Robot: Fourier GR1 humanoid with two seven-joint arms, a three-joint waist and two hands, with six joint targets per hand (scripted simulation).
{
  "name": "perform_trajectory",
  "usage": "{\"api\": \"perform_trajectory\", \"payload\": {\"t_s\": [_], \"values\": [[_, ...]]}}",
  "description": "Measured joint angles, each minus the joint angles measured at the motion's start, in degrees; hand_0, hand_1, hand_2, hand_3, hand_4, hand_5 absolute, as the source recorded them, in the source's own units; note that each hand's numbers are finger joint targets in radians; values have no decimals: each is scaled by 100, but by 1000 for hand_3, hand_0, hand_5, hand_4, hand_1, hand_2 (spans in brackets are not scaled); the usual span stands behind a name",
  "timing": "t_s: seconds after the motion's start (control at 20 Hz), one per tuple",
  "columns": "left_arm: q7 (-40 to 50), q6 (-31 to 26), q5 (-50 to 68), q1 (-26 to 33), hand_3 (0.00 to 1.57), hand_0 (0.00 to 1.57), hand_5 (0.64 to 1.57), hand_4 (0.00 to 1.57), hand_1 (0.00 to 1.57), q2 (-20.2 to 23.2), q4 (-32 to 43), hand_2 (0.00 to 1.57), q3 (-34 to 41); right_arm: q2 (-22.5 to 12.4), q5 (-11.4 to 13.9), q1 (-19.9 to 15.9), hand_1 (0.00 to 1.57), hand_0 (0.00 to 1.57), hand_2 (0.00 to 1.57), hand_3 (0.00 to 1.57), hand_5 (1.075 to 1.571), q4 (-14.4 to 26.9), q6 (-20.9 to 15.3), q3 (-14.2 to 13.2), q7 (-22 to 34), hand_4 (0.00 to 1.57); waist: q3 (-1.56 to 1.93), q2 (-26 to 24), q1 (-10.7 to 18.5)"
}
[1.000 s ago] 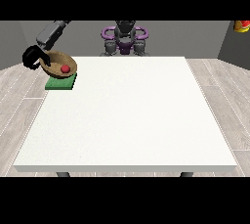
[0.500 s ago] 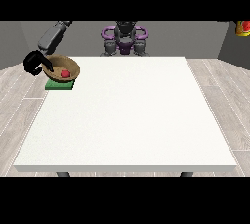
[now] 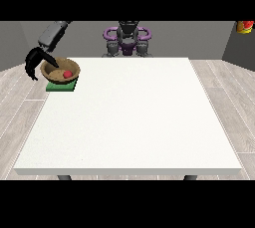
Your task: Pick the cup and pour the ball into the bowl, then pick the bowl and place it on the pad
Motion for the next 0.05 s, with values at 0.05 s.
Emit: {"api": "perform_trajectory", "payload": {"t_s": [0.05], "values": [[51,28,-24,31,0,0,1569,1190,0,-30,15,0,-40,-38,35,-12,0,0,0,0,1375,-16,40,50,120,200,1,-128,-32]]}}
